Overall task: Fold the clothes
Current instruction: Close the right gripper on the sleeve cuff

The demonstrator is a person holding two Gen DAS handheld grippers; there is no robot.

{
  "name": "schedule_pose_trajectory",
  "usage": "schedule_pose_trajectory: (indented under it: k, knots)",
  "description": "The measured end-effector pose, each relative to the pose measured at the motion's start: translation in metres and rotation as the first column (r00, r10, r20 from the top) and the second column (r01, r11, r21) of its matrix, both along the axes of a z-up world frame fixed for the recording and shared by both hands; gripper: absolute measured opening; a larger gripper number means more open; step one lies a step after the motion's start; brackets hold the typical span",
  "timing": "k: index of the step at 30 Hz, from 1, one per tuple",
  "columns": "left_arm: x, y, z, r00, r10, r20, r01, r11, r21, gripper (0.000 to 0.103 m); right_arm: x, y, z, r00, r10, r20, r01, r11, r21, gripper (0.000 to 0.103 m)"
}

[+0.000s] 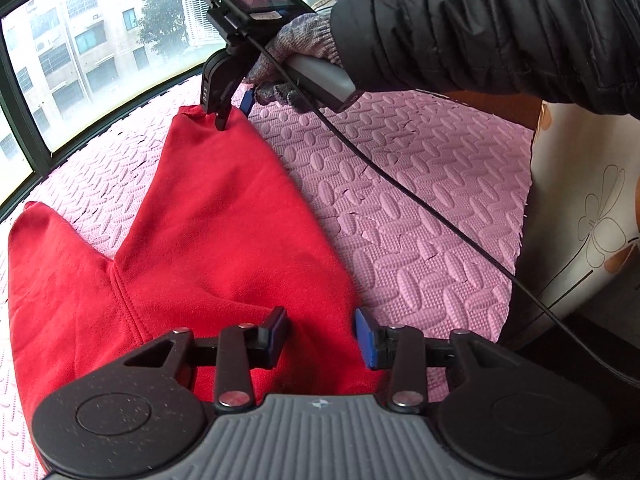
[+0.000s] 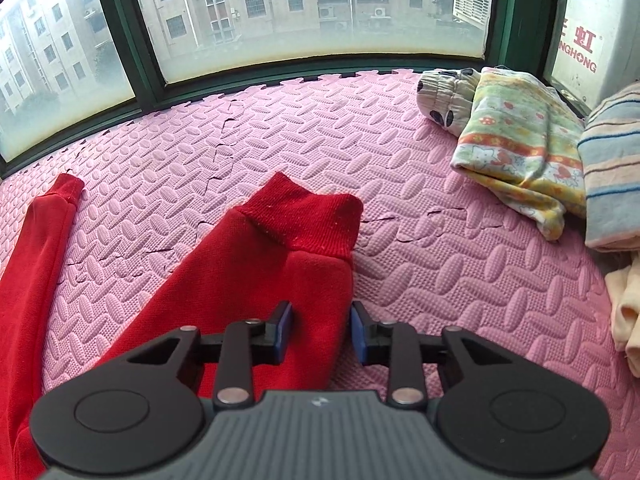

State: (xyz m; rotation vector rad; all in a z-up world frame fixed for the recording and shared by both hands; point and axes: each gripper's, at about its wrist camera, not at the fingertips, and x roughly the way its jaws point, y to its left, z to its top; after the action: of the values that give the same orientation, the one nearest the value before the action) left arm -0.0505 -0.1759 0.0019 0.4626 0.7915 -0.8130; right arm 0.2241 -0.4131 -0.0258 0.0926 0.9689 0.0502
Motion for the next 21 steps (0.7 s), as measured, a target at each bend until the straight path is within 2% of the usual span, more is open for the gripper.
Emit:
schedule_pose_trajectory:
  k: [4, 7, 12, 15, 17, 20, 21]
  knots:
    - [-0.006, 0.001, 0.012, 0.999, 0.001, 0.038, 0.000, 0.999, -0.034, 0.041, 0.000, -0.001, 0.000, 1.000, -0.002, 0.001, 0.002, 1.000, 0.004, 0.032]
    - [-0.006, -0.005, 0.012, 0.999, -0.012, 0.037, 0.013, 1.000, -0.021, 0.043, 0.000, -0.002, 0.000, 1.000, 0.000, 0.000, 0.000, 1.000, 0.008, 0.032]
    - [0.003, -0.008, -0.003, 0.999, 0.029, -0.025, -0.029, 0.999, 0.015, 0.043, 0.000, -0.001, -0.001, 1.000, 0.000, 0.010, 0.000, 1.000, 0.006, 0.032]
    - [0.002, -0.011, -0.004, 0.999, 0.013, -0.053, -0.012, 1.000, 0.012, 0.042, 0.001, -0.003, -0.002, 1.000, -0.007, 0.015, 0.006, 1.000, 0.020, 0.032]
    - [0.001, -0.014, -0.008, 0.999, 0.006, -0.041, -0.005, 1.000, 0.027, 0.038, 0.000, -0.004, -0.002, 1.000, -0.009, 0.016, 0.008, 1.000, 0.024, 0.032]
    - [0.005, -0.013, -0.007, 0.999, 0.016, -0.051, -0.015, 1.000, 0.017, 0.024, 0.000, -0.006, -0.003, 1.000, -0.016, 0.021, 0.015, 0.999, 0.036, 0.032]
    - [0.007, -0.012, -0.006, 0.998, 0.019, -0.064, -0.019, 1.000, 0.008, 0.017, 0.000, -0.006, -0.003, 1.000, -0.017, 0.023, 0.016, 0.999, 0.037, 0.032]
